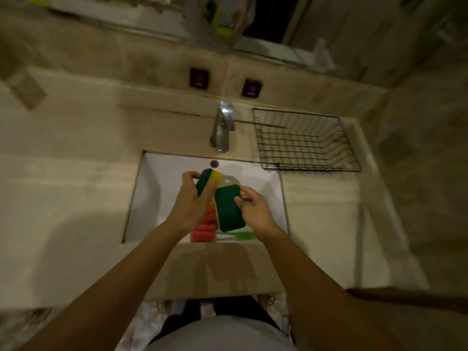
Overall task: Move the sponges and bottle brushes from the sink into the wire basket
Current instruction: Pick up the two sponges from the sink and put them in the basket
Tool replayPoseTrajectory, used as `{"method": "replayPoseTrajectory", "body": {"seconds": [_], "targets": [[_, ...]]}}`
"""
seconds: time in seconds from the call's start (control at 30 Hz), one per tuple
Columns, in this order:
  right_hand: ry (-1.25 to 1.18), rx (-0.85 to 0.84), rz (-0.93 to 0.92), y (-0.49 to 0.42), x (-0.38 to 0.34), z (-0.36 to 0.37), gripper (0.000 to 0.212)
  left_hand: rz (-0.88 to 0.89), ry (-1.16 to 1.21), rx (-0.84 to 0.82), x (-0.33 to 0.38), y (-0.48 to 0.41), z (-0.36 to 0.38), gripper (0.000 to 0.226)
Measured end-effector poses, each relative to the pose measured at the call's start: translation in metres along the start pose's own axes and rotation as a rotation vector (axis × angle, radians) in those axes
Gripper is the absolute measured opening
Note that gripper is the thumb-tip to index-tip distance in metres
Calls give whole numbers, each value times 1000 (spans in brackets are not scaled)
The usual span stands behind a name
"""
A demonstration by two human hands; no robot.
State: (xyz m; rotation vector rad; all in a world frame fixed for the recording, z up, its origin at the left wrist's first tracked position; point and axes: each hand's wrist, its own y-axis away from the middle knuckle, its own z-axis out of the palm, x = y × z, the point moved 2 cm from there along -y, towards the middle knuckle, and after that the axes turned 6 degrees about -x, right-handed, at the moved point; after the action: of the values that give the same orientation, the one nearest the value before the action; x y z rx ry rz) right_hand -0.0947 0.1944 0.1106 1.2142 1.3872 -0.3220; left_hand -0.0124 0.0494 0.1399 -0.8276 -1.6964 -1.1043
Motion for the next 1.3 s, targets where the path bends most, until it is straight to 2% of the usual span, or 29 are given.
{"method": "replayPoseTrajectory", "body": {"seconds": [0.23,0.43,0.73,0.9,1.0,1.13,1.3], "targets": [[1,201,-50,33,-6,-97,32,112,-110,-166,44,-22,57,38],[-30,290,-72,31,0,-169,35,168,-433,-191,61,-54,112,37],[-257,212,-58,-63,-15,-262,47,331,-816,-136,102,-167,190,51],[-339,176,-67,-127,-9,-296,35,373,-1062,-124,98,-245,235,54],[-319,142,-55,-157,-2,-310,32,328,-1159,-137,83,-287,252,62],[-350,163,-3,-185,10,-326,34,167,-1236,-122,62,-326,258,75],[-259,124,35,-209,13,-329,36,40,-1022,-42,46,-337,250,67]]}}
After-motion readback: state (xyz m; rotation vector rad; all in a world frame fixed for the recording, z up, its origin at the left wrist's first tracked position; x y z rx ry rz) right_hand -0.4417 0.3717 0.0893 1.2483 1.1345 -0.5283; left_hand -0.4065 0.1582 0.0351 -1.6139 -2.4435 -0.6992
